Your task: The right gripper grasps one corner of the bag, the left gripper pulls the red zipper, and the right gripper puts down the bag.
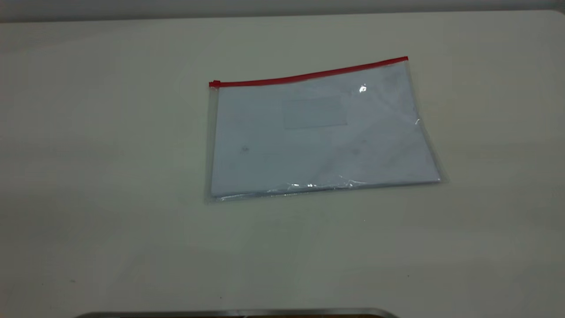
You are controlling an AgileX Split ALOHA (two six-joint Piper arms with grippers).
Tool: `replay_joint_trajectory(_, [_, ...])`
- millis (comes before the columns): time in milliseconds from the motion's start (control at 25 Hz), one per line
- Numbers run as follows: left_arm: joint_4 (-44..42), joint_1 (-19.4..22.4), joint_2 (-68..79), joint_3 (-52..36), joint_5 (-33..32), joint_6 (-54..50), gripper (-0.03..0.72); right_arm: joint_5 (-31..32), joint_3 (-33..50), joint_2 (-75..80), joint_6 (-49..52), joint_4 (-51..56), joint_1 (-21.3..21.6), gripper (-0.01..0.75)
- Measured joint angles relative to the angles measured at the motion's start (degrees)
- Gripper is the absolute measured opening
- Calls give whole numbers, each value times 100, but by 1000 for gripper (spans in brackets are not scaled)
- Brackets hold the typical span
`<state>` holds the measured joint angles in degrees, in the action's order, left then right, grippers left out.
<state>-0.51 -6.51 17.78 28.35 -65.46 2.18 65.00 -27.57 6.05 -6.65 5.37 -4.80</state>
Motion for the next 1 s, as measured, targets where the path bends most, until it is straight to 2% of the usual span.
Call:
replay_joint_trajectory(720, [0,22,0,-54,115,-15,453,-35,0,-123,24,9,41,402])
replay_joint_trajectory(920, [13,687,-196,-54,119,-15,453,-39,0,-676,24,37,322,402])
replay_joint_trajectory(1000, [13,826,-495,-54,119,-15,453,-26,0,-696,24,43,329,402])
